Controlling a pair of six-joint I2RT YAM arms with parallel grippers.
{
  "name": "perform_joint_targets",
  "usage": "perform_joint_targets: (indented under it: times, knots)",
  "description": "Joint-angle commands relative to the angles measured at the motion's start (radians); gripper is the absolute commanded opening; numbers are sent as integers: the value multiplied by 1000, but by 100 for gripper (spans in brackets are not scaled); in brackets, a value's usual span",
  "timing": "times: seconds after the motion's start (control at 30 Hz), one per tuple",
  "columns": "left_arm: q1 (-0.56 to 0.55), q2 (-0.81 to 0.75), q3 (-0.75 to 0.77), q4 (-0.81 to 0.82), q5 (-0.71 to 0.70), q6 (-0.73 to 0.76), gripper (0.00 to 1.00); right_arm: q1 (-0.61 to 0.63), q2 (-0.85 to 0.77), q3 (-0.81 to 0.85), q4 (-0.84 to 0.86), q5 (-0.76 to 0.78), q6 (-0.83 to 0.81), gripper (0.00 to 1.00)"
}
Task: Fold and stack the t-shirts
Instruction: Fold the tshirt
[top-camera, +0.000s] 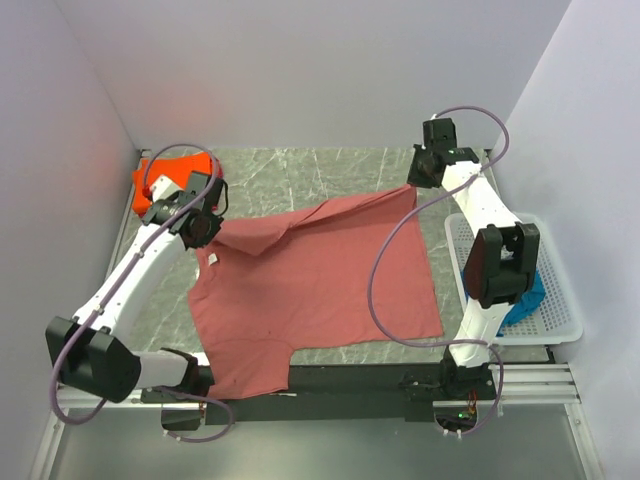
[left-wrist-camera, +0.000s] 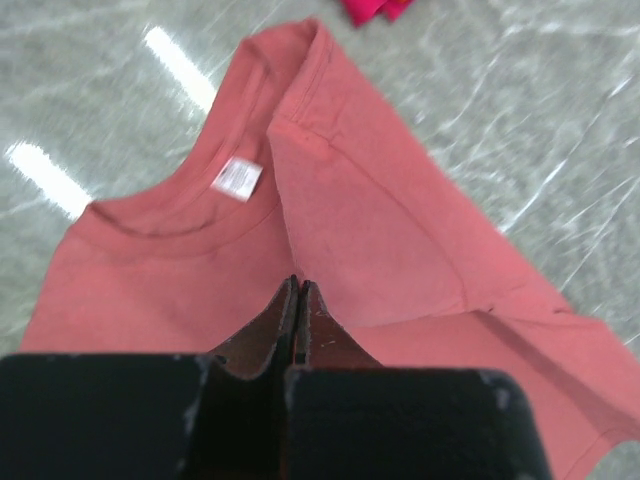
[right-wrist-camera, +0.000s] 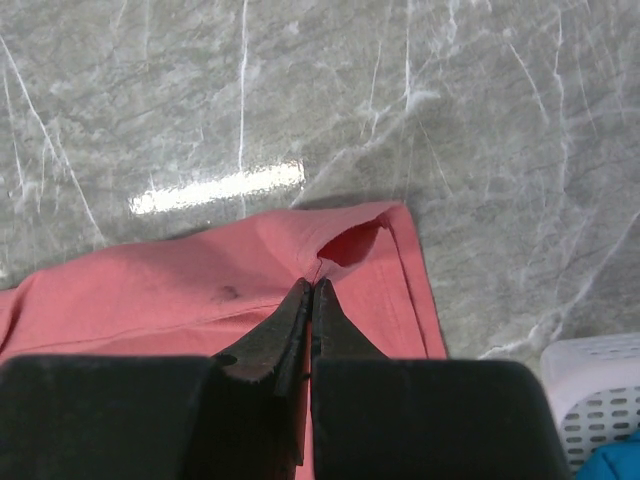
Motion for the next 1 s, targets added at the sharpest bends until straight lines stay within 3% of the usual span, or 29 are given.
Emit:
perform_joint_targets:
  times: [0.0,0.5,0.63,0.9,0.97]
  knots:
    - [-23,-61,-33,-52,25,-43,0,-8,-60,-1,-16,7,-27,0]
    - [-109,-199,-167,-121,144,-112,0,-8,-119,-94,-9,16,-38,0]
    - [-141,-237,-261,-114,196,-138,0,-10,-140,-132,4,28,-24,0]
    - [-158,-300,-372,-144,209,-187,0,-8,-231,-342,53,68,22,0]
    - [-158,-310,-384,-142,207,-167,1,-8,-243,-398,45,126,60,9]
